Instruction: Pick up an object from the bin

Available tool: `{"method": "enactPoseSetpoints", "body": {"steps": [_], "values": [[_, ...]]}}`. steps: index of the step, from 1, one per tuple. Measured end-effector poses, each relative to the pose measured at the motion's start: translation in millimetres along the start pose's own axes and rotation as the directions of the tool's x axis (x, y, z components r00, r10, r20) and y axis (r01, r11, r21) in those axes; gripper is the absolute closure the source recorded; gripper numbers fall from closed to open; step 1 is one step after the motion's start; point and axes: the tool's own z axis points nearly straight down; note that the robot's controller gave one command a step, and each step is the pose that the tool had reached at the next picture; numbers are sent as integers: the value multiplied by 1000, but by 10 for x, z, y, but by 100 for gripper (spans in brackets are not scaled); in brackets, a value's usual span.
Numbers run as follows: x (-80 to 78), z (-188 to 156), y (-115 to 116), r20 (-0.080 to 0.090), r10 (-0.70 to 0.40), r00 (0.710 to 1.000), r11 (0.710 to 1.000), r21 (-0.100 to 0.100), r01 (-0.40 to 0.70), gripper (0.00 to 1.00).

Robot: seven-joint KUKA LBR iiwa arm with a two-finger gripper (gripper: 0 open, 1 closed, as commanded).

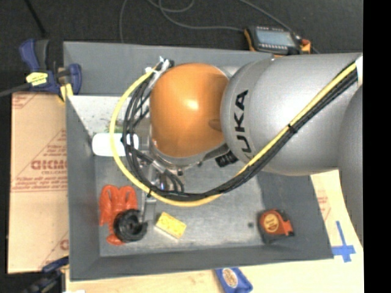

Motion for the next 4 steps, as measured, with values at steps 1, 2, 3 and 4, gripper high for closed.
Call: {"method": "enactPoseSetpoints", "body": {"steps": [1,2,3,4], "values": [[-178,393,-12,6,-78,997,997,0,78,0],[-333,761,17,0,-274,962,962,2,274,0],[-317,1306,142,3,-400,916,916,1,400,0],[-155,1528,286,0,-355,935,935,-2,355,100]]}}
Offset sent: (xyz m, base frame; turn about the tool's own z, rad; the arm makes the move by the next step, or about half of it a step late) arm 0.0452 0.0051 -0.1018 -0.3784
